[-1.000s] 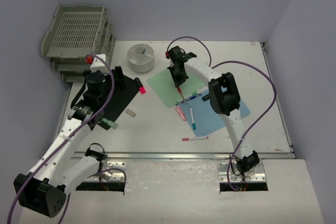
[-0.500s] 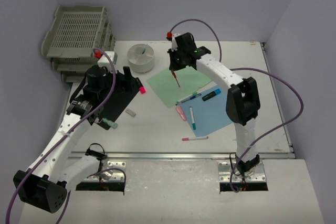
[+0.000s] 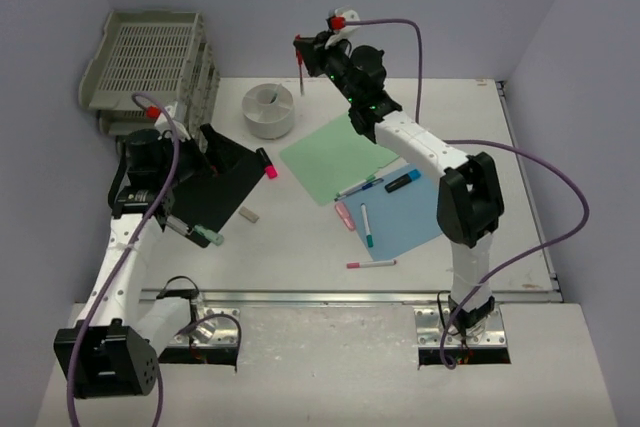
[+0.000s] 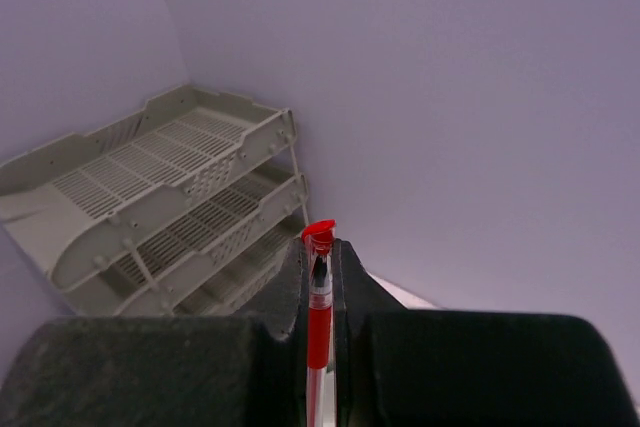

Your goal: Organize the desk

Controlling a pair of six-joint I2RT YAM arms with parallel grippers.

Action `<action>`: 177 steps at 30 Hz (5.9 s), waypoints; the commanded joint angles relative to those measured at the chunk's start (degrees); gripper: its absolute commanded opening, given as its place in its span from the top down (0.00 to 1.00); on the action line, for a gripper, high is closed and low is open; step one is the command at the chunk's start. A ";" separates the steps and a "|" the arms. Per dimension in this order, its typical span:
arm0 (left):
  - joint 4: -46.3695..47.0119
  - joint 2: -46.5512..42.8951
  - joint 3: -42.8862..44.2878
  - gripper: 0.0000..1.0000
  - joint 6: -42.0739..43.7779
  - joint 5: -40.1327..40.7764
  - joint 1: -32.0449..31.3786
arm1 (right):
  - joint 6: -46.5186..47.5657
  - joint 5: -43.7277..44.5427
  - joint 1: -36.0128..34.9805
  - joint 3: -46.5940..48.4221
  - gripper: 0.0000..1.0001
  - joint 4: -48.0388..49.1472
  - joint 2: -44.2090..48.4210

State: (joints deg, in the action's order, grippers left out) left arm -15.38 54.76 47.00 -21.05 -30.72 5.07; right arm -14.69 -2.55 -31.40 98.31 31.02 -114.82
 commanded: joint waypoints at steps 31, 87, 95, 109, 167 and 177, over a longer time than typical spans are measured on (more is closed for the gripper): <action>6.07 -6.00 -8.04 0.00 4.00 -4.78 10.19 | 16.83 6.27 -7.09 22.60 1.00 46.00 -37.07; 8.34 -10.13 -9.38 0.00 8.50 2.09 10.12 | -35.48 5.92 13.07 -8.21 0.62 -73.15 7.72; 8.41 -9.56 -10.32 0.00 8.80 3.04 10.10 | -42.63 6.34 14.95 -12.54 0.62 -77.60 5.38; 10.36 -7.23 -12.63 0.00 8.09 4.18 10.05 | -45.03 5.89 16.90 -6.85 0.64 -79.36 -6.57; 7.21 -8.26 -9.74 0.00 7.43 5.49 10.13 | -15.99 6.63 8.85 14.66 1.00 -38.27 -0.15; 7.78 -7.78 -9.51 0.00 6.46 7.34 10.09 | 8.43 16.12 -2.65 12.16 1.00 12.31 -5.92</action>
State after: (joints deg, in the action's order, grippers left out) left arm -9.66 47.35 35.14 -13.67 -24.24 15.05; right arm -18.93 7.92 -31.89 108.12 17.10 -116.84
